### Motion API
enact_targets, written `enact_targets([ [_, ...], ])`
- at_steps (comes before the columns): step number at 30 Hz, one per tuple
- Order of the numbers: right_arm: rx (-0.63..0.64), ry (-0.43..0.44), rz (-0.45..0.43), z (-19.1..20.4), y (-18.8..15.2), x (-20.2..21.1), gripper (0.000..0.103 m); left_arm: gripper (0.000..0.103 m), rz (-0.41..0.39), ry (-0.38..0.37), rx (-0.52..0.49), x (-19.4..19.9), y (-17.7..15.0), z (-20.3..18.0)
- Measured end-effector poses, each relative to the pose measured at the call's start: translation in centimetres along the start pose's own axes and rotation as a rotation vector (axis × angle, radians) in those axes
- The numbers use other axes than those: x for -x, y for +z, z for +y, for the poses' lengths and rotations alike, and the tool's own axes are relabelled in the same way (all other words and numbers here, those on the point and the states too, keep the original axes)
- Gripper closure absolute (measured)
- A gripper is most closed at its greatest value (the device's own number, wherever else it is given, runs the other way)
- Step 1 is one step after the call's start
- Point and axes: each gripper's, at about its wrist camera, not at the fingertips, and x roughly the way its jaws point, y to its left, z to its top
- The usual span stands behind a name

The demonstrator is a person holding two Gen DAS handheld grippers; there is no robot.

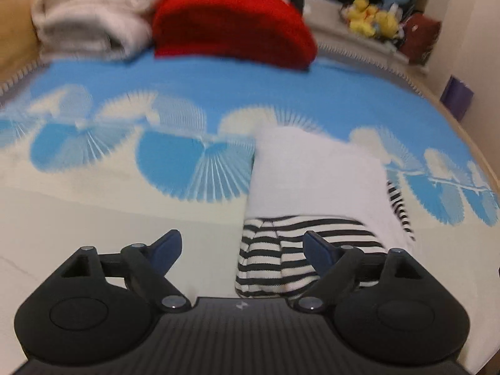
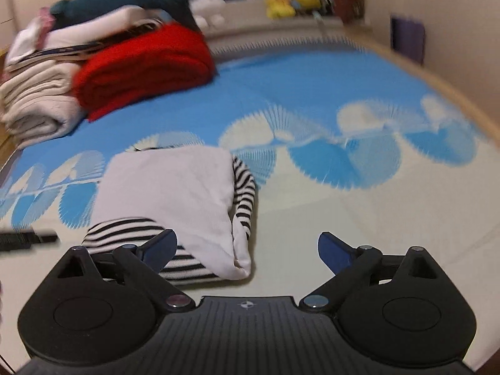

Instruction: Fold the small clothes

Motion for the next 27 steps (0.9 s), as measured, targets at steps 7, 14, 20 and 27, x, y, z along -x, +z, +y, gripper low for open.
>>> enact_targets([
  [7,-0.025,0.01,-0.112,1.2,-4.2,6.5,0.005,0.002,-0.148,0.008,-0.035,9.0,-4.9,-1.1],
  [14,0.14,-0.026,-0.164,4.3,-6.6,8.6,0.002,0.001,-0.105,0.002,-0.004,10.5,-11.8,-3.5],
  [20,0.143,0.006,-0.108,5.1,-8.1,8.7,0.002,0.0,-0.09,-0.024,-0.046,10.7,-13.4,-5.0],
  [27,0.132,0.009,-0.096,5.4,-8.6,8.7,0.002,0.0,-0.115,0.001,-0.074,10.6,-13.7,-5.3],
])
